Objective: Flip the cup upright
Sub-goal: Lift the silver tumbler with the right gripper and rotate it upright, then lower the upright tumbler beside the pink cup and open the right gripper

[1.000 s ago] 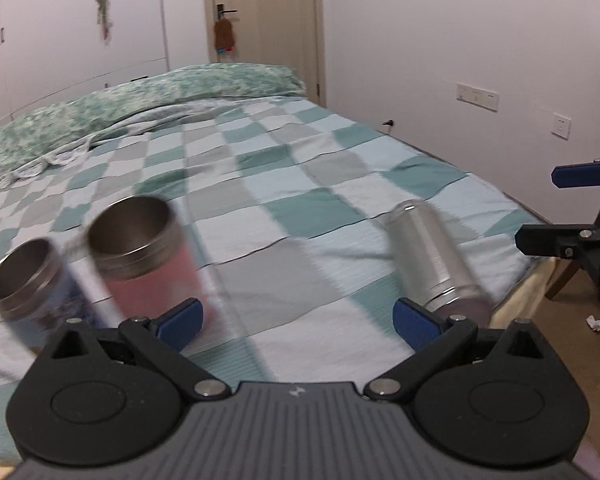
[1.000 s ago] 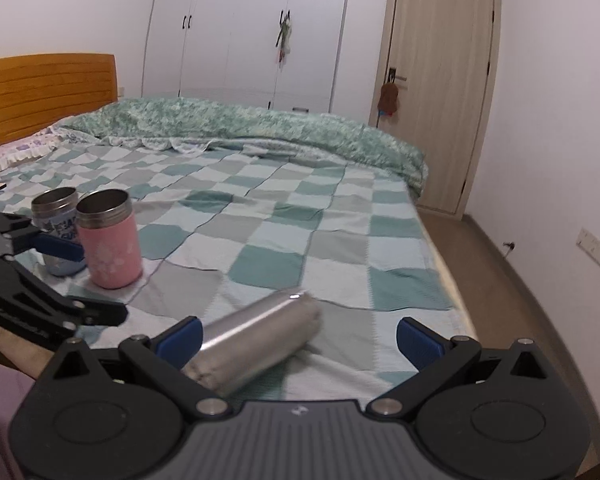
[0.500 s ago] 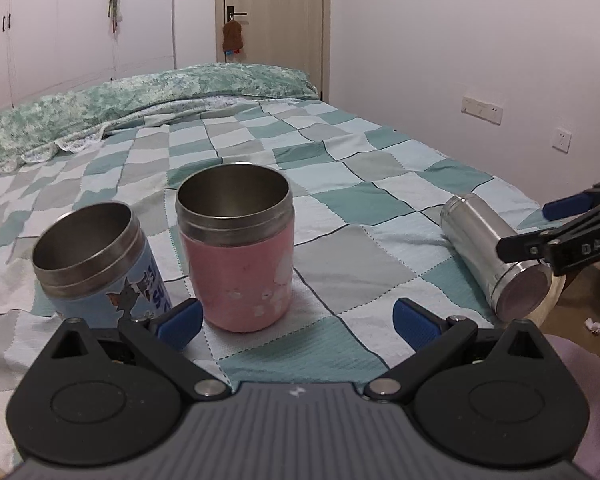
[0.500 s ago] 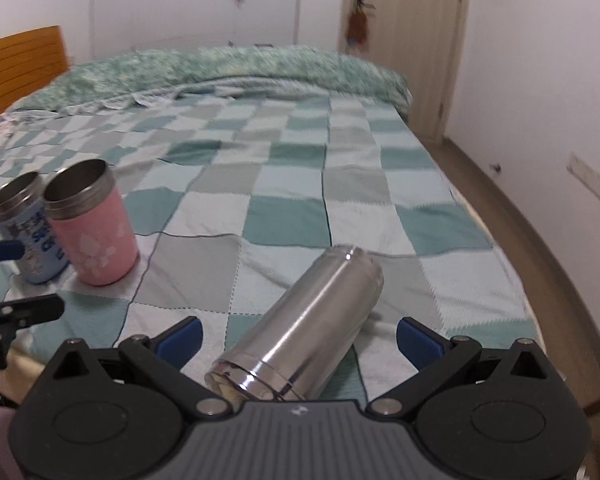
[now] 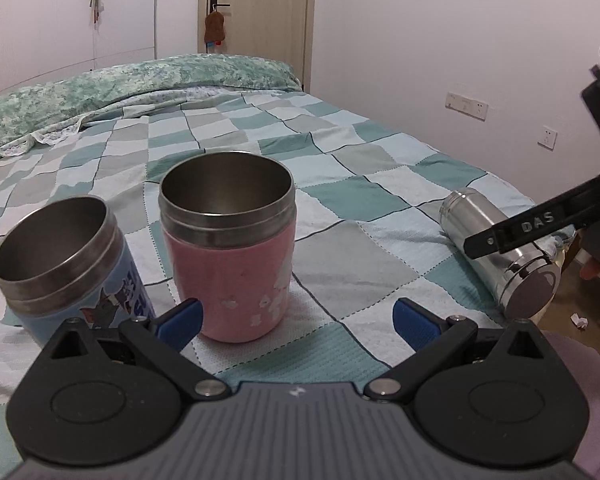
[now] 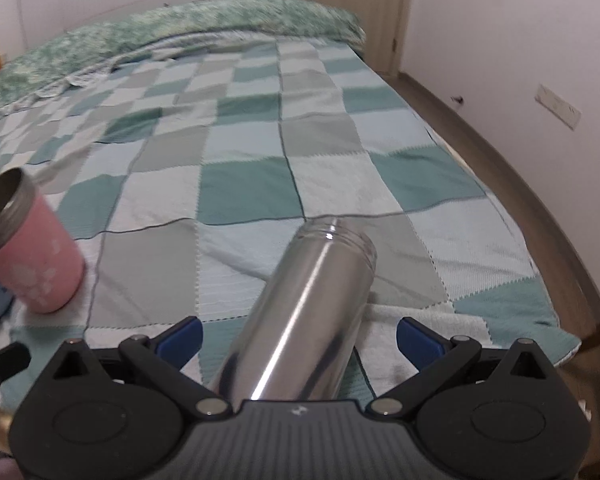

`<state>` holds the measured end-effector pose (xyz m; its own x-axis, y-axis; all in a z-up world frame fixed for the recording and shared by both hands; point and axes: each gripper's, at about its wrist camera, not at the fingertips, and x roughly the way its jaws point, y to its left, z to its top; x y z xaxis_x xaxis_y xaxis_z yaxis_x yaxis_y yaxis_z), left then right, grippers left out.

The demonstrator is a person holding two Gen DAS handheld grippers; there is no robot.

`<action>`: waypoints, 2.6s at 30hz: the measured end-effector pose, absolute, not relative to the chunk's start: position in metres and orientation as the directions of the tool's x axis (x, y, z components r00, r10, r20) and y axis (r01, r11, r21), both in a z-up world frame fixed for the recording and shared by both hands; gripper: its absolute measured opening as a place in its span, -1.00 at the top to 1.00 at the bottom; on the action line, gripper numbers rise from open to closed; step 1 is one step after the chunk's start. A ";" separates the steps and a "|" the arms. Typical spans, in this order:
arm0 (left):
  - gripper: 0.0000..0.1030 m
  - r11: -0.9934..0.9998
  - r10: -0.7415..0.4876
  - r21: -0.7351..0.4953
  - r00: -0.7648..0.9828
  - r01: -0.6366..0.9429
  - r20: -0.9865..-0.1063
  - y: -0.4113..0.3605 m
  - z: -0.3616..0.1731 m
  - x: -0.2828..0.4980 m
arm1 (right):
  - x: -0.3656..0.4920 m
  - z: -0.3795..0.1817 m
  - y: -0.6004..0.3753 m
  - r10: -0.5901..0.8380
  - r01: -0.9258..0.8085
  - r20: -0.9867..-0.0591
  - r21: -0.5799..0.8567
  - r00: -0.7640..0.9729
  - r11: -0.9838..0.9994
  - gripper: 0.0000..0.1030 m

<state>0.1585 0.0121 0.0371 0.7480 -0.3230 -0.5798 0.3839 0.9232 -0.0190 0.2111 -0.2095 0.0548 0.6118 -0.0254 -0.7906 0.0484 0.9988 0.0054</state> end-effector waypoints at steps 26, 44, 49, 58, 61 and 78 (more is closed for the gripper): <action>-1.00 0.924 -0.321 -0.029 0.733 0.381 -0.600 0.008 0.032 0.159 | 0.228 0.035 -0.176 0.041 -0.311 -0.882 -0.121 0.469 0.943 -0.32; -1.00 0.926 -0.320 -0.032 0.741 0.375 -0.591 0.008 0.033 0.157 | 0.231 0.055 -0.192 0.116 -0.269 -0.840 -0.038 0.531 0.962 -0.85; -1.00 0.926 -0.323 -0.034 0.742 0.376 -0.587 0.008 0.035 0.157 | 0.254 0.055 -0.201 0.117 -0.201 -0.852 0.013 0.511 0.979 -0.84; -1.00 0.930 -0.318 -0.038 0.746 0.366 -0.585 0.007 0.035 0.163 | 0.277 0.036 -0.203 0.175 -0.168 -0.884 0.112 0.433 0.979 -0.23; -1.00 0.931 -0.317 -0.040 0.746 0.364 -0.586 0.008 0.035 0.164 | 0.271 0.040 -0.204 0.192 -0.172 -0.867 0.125 0.460 0.977 -0.21; -1.00 0.951 -0.299 -0.098 0.794 0.293 -0.530 0.036 0.054 0.138 | 0.204 0.091 -0.177 0.373 -0.378 -0.326 0.051 0.869 0.924 -0.20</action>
<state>0.1377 0.0362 0.0537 0.7936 -0.2990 -0.5299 0.2929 0.9511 -0.0980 0.2042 -0.1767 0.0913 0.8685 0.3730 -0.3263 -0.3780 0.9244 0.0506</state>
